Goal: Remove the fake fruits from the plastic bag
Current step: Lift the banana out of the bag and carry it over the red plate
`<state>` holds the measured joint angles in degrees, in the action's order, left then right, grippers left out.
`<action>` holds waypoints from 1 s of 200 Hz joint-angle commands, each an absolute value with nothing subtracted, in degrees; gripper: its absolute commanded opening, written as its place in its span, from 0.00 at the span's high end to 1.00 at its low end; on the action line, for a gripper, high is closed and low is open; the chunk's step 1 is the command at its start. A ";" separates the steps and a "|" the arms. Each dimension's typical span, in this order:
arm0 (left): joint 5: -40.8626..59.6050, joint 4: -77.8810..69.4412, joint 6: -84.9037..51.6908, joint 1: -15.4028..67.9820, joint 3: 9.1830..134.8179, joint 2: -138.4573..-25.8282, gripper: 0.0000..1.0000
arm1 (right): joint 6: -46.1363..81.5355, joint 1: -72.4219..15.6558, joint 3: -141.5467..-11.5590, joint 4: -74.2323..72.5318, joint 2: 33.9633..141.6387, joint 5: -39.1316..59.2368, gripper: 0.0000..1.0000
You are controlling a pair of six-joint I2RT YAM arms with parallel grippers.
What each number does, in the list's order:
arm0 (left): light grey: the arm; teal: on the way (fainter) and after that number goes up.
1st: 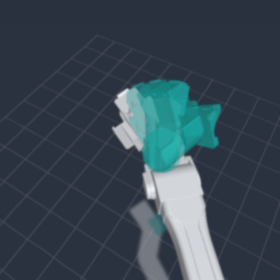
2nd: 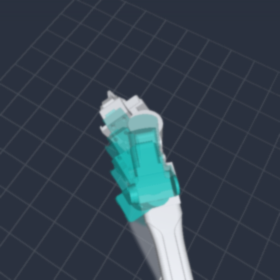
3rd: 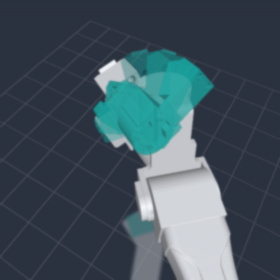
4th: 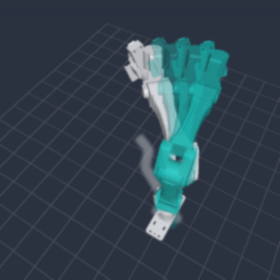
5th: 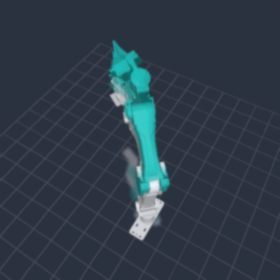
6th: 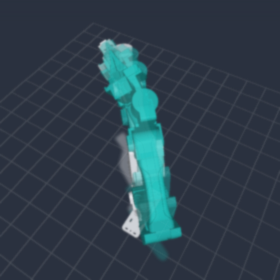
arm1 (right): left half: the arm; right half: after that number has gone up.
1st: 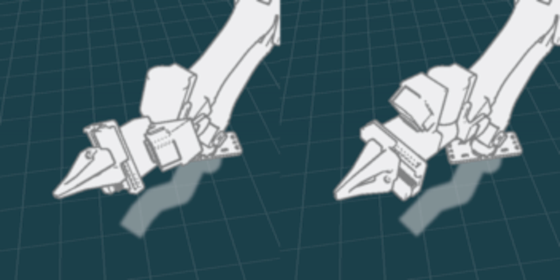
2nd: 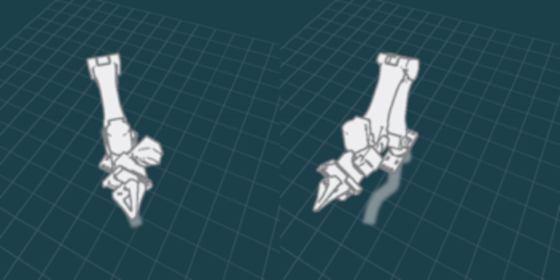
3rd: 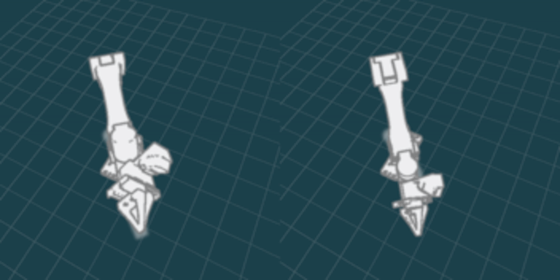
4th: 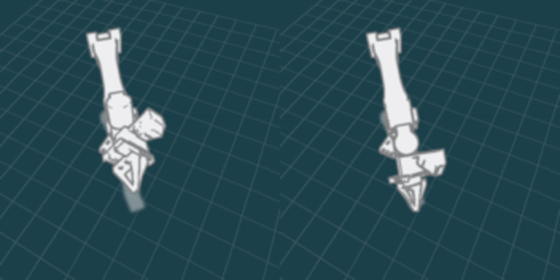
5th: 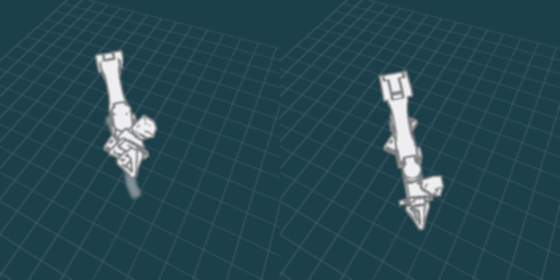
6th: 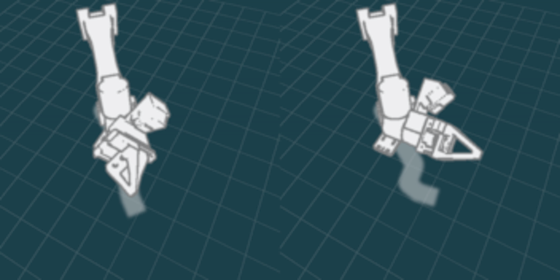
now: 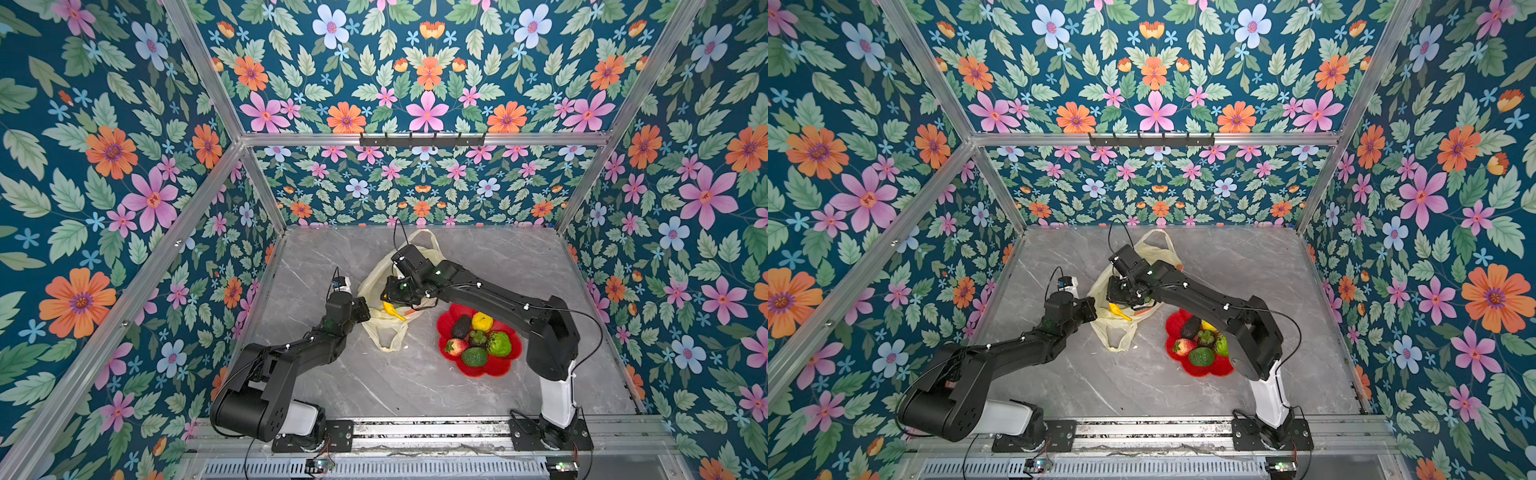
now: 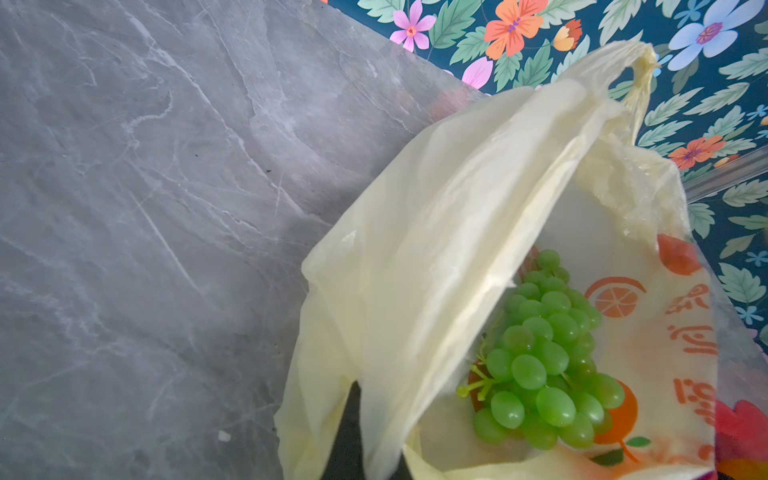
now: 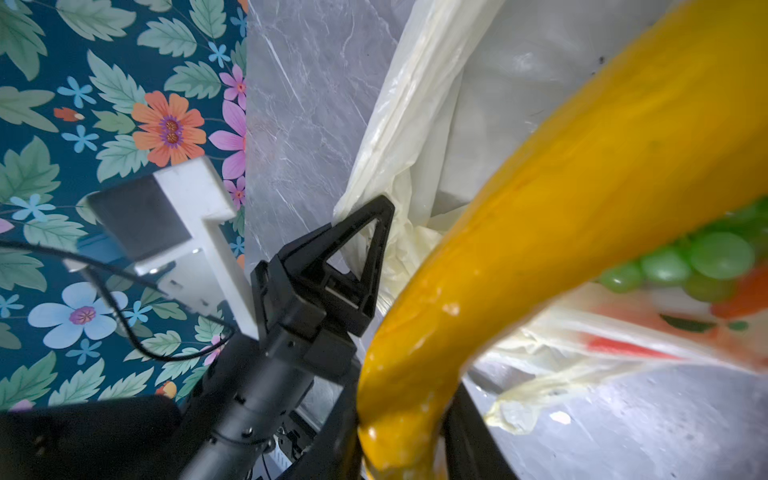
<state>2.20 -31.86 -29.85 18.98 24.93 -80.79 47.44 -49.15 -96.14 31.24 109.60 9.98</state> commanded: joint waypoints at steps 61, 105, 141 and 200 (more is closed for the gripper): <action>2.57 -33.33 -30.67 18.98 24.23 -79.81 1.00 | 54.91 -49.09 -76.65 31.49 95.58 -1.19 0.69; 3.25 -33.22 -31.28 19.03 24.08 -79.77 1.00 | 60.28 -46.46 -69.76 31.02 90.54 -2.81 0.70; 3.52 -33.31 -31.38 19.05 24.13 -79.51 1.00 | 63.89 -44.30 -65.34 29.87 88.26 -3.03 0.70; 3.67 -33.57 -31.54 18.99 24.01 -79.82 1.00 | 66.80 -43.62 -64.26 30.63 89.23 -5.45 0.70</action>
<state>3.27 -32.53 -31.33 19.00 23.94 -79.66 64.99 -44.07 -64.20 31.14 88.66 -3.57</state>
